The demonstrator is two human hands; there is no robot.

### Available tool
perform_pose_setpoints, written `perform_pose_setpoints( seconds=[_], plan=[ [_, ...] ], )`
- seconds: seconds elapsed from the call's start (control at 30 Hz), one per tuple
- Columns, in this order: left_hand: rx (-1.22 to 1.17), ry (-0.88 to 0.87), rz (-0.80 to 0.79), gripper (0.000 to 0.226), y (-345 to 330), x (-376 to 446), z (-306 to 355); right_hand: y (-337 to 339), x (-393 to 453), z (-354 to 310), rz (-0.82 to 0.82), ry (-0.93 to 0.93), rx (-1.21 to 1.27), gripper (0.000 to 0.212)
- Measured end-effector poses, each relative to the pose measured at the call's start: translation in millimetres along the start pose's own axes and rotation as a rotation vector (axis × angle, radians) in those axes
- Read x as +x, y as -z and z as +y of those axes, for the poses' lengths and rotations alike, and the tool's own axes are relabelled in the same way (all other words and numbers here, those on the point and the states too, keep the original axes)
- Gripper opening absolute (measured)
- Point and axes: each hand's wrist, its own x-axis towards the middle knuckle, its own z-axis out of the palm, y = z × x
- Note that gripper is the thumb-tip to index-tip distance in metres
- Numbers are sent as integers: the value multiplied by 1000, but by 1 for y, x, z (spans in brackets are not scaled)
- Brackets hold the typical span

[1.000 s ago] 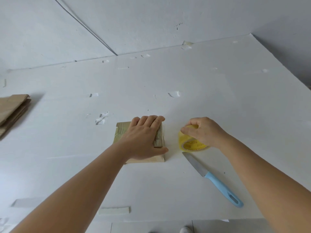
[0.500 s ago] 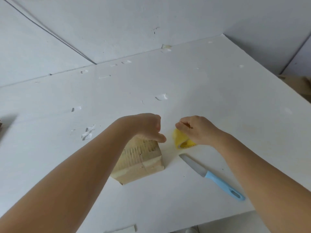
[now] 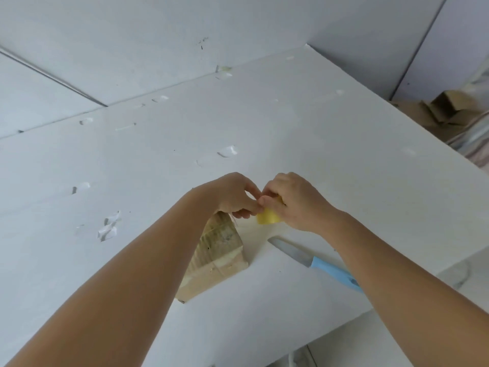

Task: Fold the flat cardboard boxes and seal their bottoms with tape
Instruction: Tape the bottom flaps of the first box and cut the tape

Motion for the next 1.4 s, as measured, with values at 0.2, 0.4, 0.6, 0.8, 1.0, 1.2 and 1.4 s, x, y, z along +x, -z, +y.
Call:
perform_pose_setpoints(
  seconds=[0.2, 0.4, 0.6, 0.8, 1.0, 1.2, 1.4],
  plan=[
    [-39, -10, 62, 11, -1, 0, -3, -16, -39, 2, 264, -26, 80, 49],
    [-35, -10, 35, 10, -3, 3, -4, -41, -85, 11, 269, -224, 10, 44],
    [-34, -21, 20, 10, -6, 6, -6, -57, -112, 25, -37, -374, -117, 34],
    [-36, -50, 40, 10, -8, 5, -6, -55, -115, 28, -77, -426, -66, 26],
    [-101, -76, 93, 4, -9, 1, -5, -43, -115, 21, -5, -377, 63, 12],
    [-186, -89, 127, 6, -8, -3, -4, -27, -112, -2, 244, -189, 138, 30],
    [-219, -97, 134, 10, -7, -6, -3, -14, -108, -22, 260, -109, 35, 36]
  ],
)
